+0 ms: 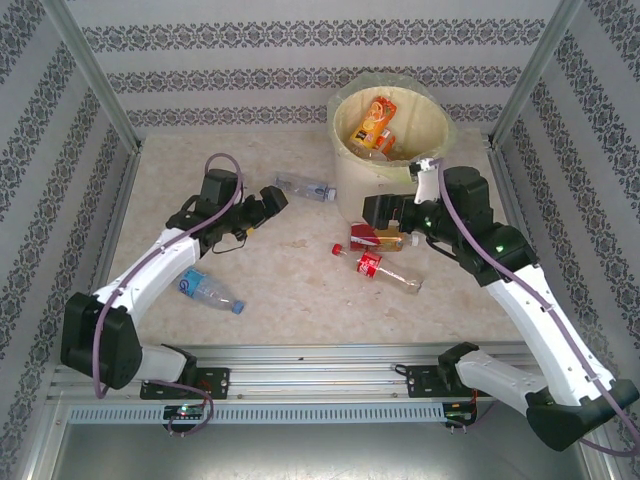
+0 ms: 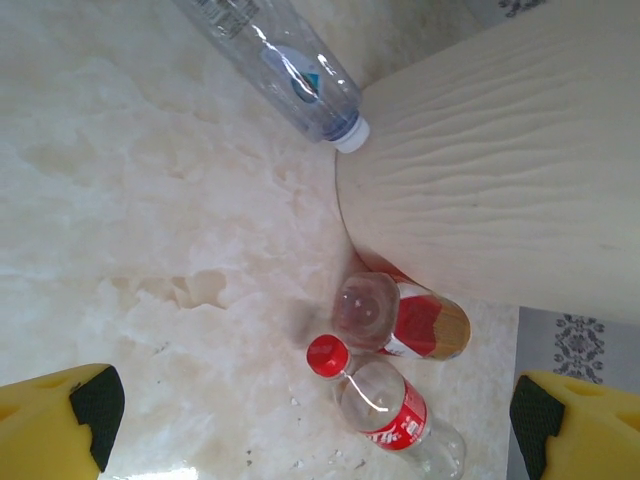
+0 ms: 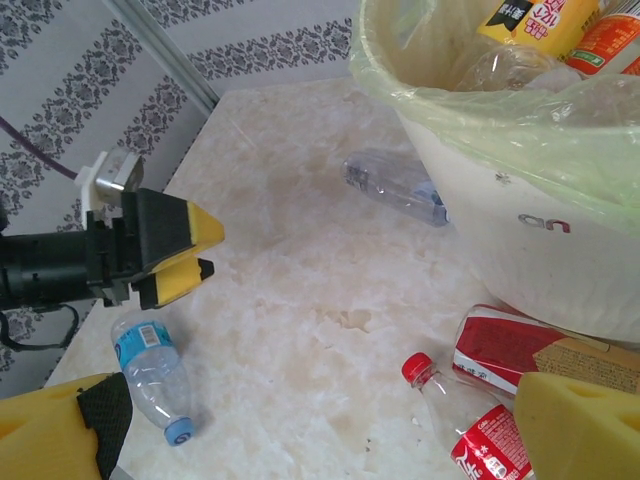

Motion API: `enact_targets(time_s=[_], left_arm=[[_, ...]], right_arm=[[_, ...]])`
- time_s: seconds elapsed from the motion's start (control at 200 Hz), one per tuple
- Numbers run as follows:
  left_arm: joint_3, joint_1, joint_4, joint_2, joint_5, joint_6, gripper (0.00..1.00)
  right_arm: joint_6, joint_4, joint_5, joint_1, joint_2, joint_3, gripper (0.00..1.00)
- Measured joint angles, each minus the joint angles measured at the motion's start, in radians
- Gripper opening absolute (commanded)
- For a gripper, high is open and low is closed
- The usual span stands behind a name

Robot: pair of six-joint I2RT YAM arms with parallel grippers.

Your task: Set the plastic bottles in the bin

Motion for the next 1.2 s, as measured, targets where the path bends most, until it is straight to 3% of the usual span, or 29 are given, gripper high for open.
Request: enact_targets(time_s=[0.4,0.939,1.204], left_arm=[[0.039,0.000,0.143,0.217,-0.112,-0.190,1.00],[0.189,0.000,0.504,0.602,-0.135,-0.396,1.00],[0.226,0.000,0.590,0.701,-0.152,-0.454,1.00]], right_arm=[[-0.002,0.000,-0.042,-0.020,-0.052,-0.060,0.98],[0.011,0.003,-0.050,-0.020,-0.120,-0.180,0.98],[0.010,0.009,-0.057,-0.020,-0.119,-0.180,0.98]])
